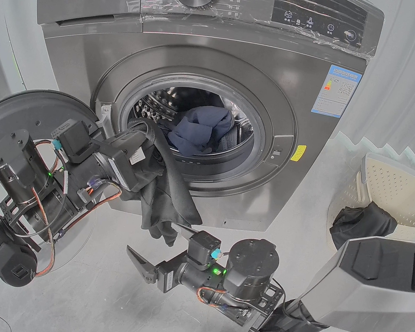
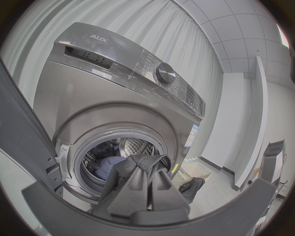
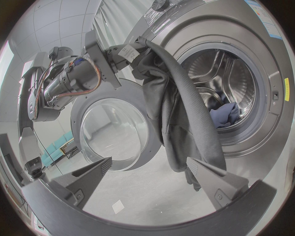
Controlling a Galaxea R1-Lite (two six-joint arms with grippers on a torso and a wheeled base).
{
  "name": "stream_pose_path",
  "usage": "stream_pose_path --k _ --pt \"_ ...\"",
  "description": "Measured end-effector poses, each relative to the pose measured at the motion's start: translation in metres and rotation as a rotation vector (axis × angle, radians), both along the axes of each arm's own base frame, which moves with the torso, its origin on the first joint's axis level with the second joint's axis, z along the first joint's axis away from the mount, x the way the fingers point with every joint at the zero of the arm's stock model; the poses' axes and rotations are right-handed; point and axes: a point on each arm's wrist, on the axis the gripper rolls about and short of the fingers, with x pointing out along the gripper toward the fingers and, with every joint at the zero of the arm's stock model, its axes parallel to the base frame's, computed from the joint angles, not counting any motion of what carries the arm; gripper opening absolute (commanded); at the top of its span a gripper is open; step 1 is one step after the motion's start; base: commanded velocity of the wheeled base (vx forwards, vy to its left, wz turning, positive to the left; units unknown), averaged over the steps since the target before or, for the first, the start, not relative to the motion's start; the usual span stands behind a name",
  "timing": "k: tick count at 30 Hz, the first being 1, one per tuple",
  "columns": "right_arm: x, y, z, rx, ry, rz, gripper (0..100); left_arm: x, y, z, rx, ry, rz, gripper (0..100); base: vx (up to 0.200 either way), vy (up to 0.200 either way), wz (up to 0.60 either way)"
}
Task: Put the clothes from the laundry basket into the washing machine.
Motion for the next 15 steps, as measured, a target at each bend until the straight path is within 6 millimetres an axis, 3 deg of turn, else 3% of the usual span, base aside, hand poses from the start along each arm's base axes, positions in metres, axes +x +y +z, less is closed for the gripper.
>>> stream_pose_path --k 9,15 --pt "0.003 0.017 -0.004 0.023 -0.014 0.038 100 0.0 0.0 0.0 -0.001 -0.001 0.0 0 0.0 0.0 0.0" --pt "0.021 0.025 0.0 0.053 -0.04 0.018 100 0.0 0.0 0.0 -0.001 -0.001 0.0 0 0.0 0.0 0.0"
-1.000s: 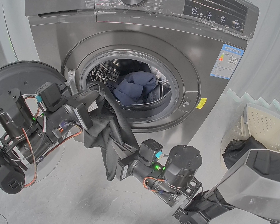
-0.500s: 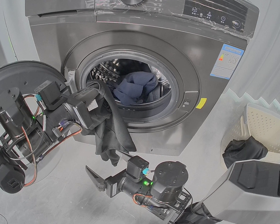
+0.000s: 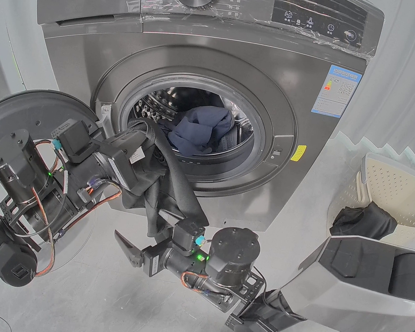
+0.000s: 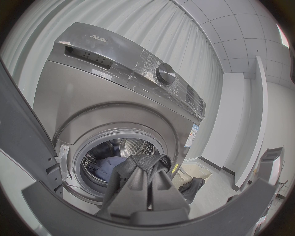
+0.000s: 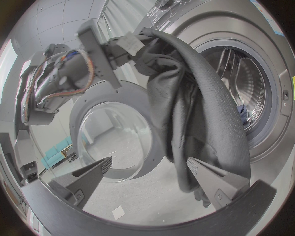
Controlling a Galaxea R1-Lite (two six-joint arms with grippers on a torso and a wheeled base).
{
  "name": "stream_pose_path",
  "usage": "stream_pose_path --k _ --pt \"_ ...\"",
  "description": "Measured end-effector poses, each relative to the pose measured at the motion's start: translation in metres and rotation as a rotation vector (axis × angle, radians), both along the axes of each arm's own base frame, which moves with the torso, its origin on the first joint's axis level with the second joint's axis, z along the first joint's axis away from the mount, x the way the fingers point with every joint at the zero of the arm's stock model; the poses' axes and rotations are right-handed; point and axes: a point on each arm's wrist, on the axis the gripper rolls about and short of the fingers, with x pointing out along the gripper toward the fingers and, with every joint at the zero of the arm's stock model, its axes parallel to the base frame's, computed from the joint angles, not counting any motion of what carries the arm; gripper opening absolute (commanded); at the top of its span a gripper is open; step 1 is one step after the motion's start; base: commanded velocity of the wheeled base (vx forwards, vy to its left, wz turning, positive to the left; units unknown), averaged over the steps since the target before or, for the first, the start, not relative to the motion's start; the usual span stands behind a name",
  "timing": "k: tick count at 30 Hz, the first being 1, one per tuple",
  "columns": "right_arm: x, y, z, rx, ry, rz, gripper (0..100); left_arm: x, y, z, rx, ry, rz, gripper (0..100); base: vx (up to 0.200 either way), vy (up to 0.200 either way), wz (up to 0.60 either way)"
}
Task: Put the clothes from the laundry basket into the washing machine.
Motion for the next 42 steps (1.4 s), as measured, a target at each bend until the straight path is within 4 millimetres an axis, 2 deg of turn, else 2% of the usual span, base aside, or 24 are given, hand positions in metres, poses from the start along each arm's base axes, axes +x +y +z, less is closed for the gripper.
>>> stream_pose_path --k 9,19,20,32,37,42 --pt "0.044 -0.007 0.001 0.039 -0.044 -0.093 100 0.0 0.0 0.0 0.0 0.0 0.0 0 0.0 0.0 0.0" --pt "0.056 -0.009 -0.002 0.046 -0.051 -0.124 100 0.0 0.0 0.0 0.002 0.001 -0.001 0 0.0 0.0 0.0" --pt "0.057 -0.009 -0.002 0.048 -0.053 -0.127 0 0.0 0.0 0.0 0.001 0.0 -0.001 0 0.0 0.0 0.0" --pt "0.064 -0.005 0.003 0.074 -0.07 -0.149 0 0.0 0.0 0.0 0.001 0.001 -0.001 0 0.0 0.0 0.0" --pt "0.054 -0.008 0.01 0.071 -0.066 -0.14 0 0.0 0.0 -0.001 0.002 0.003 0.0 0 0.0 0.0 0.0" --pt "0.035 -0.023 0.019 0.037 -0.041 -0.129 0 0.001 0.0 -0.001 0.002 0.005 0.001 0 0.0 0.0 0.0"
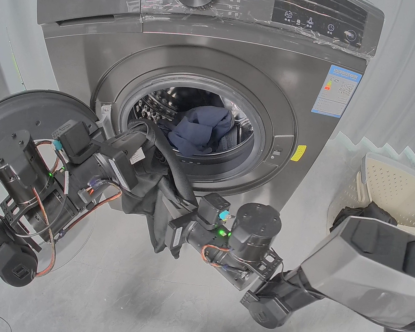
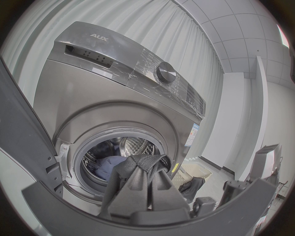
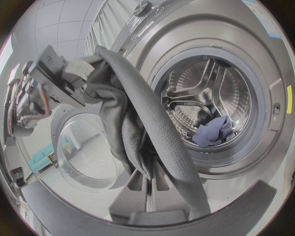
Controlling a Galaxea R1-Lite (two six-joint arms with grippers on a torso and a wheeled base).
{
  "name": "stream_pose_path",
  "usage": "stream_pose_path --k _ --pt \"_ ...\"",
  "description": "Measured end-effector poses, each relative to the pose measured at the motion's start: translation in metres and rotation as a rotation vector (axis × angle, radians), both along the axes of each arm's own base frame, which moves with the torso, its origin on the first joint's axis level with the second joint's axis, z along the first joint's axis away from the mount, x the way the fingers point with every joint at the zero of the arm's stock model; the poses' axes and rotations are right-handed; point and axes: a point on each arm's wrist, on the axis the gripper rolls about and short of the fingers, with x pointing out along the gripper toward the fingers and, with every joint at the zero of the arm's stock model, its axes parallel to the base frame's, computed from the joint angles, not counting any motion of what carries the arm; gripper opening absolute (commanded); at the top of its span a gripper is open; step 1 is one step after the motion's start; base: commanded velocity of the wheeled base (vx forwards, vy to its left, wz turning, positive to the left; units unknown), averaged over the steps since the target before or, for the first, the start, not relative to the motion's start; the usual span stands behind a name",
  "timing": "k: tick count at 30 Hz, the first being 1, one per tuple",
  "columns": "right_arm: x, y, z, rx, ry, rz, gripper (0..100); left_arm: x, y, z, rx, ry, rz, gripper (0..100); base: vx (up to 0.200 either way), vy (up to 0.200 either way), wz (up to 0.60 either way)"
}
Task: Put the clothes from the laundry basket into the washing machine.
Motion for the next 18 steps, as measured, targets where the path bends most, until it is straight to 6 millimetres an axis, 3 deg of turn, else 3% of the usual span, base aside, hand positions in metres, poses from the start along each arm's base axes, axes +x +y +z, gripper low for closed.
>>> stream_pose_path --k 7,8,18 --pt "-0.027 -0.029 0.027 -0.012 0.004 0.021 0 0.0 0.0 -0.001 0.005 0.003 -0.009 0 0.0 0.0 0.0" --pt "-0.028 -0.032 0.03 -0.009 0.001 0.023 0 -0.001 0.0 -0.002 0.007 0.004 -0.012 100 0.0 0.0 0.0" --pt "-0.042 -0.059 0.065 0.046 -0.059 0.025 0 -0.003 0.003 -0.008 0.015 0.035 -0.015 100 0.0 0.0 0.0"
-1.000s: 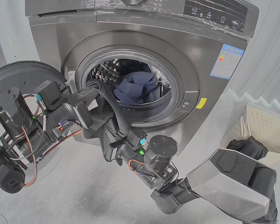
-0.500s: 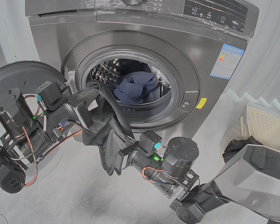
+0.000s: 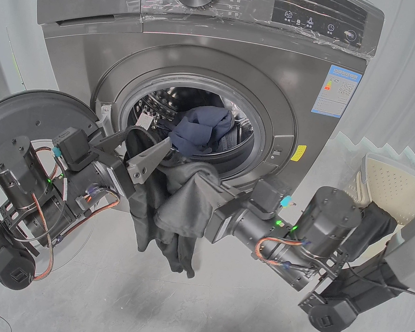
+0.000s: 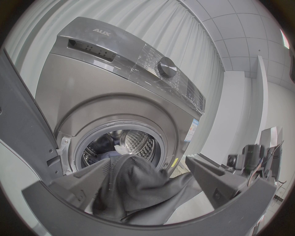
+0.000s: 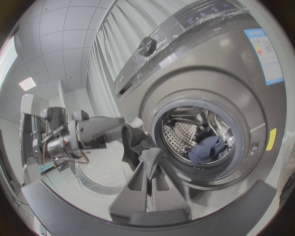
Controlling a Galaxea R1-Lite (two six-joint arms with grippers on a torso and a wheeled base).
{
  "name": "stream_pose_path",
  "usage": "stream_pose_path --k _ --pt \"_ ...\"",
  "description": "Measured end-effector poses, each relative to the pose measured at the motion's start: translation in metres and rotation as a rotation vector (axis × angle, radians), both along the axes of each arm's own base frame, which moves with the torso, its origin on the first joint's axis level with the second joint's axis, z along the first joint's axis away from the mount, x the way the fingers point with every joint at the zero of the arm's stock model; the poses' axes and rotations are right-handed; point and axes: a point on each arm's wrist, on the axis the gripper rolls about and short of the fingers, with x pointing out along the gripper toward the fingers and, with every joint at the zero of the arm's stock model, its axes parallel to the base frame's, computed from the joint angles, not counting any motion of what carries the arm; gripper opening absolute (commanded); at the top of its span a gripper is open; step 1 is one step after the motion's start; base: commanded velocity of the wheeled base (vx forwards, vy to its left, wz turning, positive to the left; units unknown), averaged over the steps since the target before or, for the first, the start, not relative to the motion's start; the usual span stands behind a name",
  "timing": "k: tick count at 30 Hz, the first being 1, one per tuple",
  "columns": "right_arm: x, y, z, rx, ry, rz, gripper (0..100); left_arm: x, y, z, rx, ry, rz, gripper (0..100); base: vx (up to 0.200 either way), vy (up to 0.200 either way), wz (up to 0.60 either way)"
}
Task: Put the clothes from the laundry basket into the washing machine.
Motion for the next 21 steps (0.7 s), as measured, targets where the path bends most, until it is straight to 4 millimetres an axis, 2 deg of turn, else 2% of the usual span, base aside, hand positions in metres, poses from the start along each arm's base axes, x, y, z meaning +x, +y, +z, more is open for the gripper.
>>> stream_pose_path --k 12,17,21 --pt "-0.04 -0.059 0.037 0.086 -0.074 -0.007 0 0.005 0.004 -0.019 0.033 0.063 0.019 100 0.0 0.0 0.0" --pt "-0.045 -0.07 0.046 0.11 -0.097 -0.021 0 0.002 0.003 -0.033 0.066 0.115 0.005 100 0.0 0.0 0.0" --pt "-0.048 -0.072 0.047 0.112 -0.099 -0.019 0 0.0 0.002 -0.041 0.087 0.143 -0.01 100 0.0 0.0 0.0"
